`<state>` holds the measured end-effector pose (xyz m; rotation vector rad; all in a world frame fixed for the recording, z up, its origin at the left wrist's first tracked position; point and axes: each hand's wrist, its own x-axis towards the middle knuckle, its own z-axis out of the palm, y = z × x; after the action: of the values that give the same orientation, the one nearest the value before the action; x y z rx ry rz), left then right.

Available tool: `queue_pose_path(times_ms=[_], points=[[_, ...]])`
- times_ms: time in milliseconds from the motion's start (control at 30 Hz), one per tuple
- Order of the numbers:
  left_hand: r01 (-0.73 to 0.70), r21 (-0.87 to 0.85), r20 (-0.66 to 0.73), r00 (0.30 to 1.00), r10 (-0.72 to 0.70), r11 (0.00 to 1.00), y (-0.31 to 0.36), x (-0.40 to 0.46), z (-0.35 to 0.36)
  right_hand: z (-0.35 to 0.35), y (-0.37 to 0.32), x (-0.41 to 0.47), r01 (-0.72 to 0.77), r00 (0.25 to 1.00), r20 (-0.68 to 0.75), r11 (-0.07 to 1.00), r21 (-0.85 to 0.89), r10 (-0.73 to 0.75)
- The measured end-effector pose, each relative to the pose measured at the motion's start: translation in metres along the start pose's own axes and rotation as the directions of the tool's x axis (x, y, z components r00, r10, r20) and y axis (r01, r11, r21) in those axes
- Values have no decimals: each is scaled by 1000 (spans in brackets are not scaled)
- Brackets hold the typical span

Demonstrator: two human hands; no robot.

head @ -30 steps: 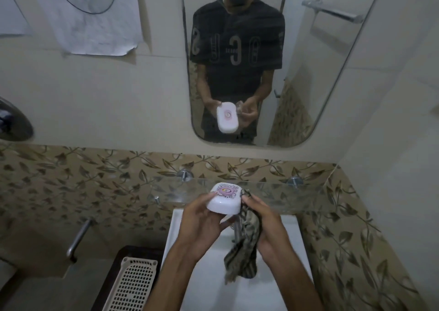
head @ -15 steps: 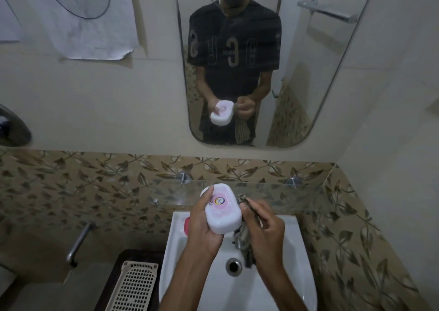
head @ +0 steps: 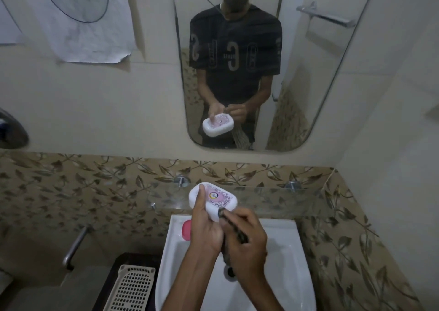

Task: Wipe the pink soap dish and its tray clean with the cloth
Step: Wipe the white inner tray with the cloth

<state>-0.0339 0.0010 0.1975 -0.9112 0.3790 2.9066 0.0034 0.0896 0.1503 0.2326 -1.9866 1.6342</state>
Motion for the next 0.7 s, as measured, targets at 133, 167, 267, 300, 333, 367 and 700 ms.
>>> queue_pose_path(times_ms=[133,167,267,300,333,367,700], points=[[-30,-60,19,999,31,998,-6,-9,5,1,8,17,-238,962,-103,963,128,252],[-1,-47,44,999,3,999,-9,-9,2,2,7,15,-215,972,-71,969,125,225],[93,52,77,992,-96,994,-11,-8,-2,2,2,1,-46,996,73,998,44,42],[34,81,63,997,-39,996,-16,-6,-5,0,5,6,-88,995,60,995,43,86],[-62,135,38,998,57,989,-21,-3,-8,-3,9,16,-167,986,12,984,58,166],[-161,214,26,987,159,964,-26,-2,-13,-6,12,28,-250,966,-42,966,71,253],[-515,734,448,857,256,442,-10,16,-55,-20,20,50,-422,900,148,904,58,411]])
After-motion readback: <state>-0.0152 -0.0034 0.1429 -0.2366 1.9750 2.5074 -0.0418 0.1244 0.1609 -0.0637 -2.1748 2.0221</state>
